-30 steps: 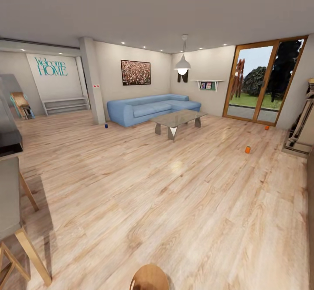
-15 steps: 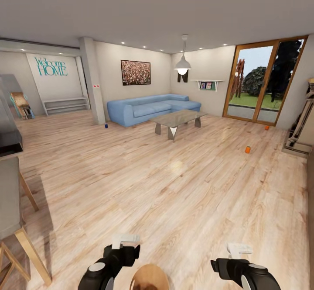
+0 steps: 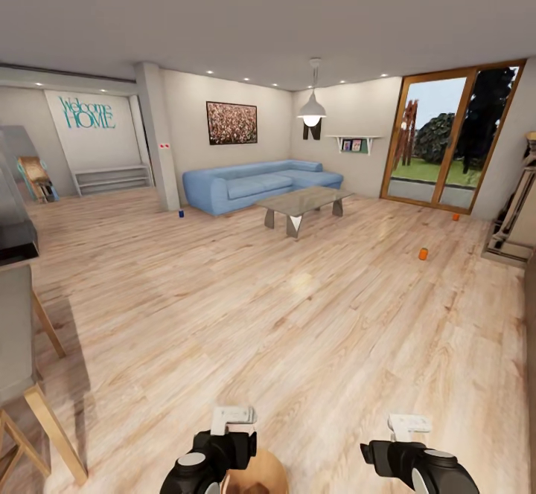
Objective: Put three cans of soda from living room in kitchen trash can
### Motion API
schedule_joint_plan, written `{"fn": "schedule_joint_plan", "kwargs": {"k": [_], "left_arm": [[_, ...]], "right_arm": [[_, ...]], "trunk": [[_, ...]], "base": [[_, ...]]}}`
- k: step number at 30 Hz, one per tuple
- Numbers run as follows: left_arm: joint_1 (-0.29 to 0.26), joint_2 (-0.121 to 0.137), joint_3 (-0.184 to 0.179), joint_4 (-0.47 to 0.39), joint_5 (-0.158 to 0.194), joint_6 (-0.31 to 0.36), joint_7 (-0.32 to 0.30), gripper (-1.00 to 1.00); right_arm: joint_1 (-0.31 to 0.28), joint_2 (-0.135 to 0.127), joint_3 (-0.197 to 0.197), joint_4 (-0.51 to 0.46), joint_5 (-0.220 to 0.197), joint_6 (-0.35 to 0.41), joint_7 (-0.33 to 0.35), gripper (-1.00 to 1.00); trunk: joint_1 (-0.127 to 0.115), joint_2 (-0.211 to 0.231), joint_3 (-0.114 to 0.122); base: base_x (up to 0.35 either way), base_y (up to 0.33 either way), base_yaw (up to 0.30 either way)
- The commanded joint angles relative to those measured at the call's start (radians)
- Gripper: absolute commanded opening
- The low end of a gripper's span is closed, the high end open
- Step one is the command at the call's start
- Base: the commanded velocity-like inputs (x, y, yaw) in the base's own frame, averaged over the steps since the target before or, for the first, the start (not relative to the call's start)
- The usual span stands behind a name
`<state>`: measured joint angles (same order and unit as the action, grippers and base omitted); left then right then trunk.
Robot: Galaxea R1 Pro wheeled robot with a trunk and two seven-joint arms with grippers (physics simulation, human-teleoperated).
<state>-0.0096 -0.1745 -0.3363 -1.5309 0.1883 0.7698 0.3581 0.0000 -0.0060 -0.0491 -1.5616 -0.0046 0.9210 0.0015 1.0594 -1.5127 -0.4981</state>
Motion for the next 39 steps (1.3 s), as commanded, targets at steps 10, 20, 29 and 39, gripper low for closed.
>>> {"fn": "schedule_joint_plan", "kwargs": {"k": [10, 20, 29, 39], "left_arm": [[0.000, 0.000, -0.003, 0.000, 0.010, 0.008, -0.005, 1.00], [0.000, 0.000, -0.003, 0.000, 0.010, 0.008, -0.007, 1.00], [0.000, 0.000, -0.003, 0.000, 0.011, 0.007, -0.007, 1.00], [0.000, 0.000, -0.003, 0.000, 0.010, 0.007, -0.007, 1.00]], "right_arm": [[0.000, 0.000, 0.000, 0.000, 0.002, -0.004, 0.003, 1.00], [0.000, 0.000, 0.001, 0.000, 0.002, -0.016, 0.009, 1.00], [0.000, -0.001, 0.000, 0.000, 0.002, -0.018, 0.009, 1.00], [0.000, -0.001, 0.000, 0.000, 0.002, -0.018, 0.009, 1.00]], "trunk": [[0.038, -0.070, -0.031], [0.077, -0.140, -0.067], [0.111, -0.203, -0.110], [0.150, -0.273, -0.158]], "base": [[0.000, 0.000, 0.000], [0.000, 0.000, 0.000], [0.000, 0.000, 0.000], [0.000, 0.000, 0.000]]}}
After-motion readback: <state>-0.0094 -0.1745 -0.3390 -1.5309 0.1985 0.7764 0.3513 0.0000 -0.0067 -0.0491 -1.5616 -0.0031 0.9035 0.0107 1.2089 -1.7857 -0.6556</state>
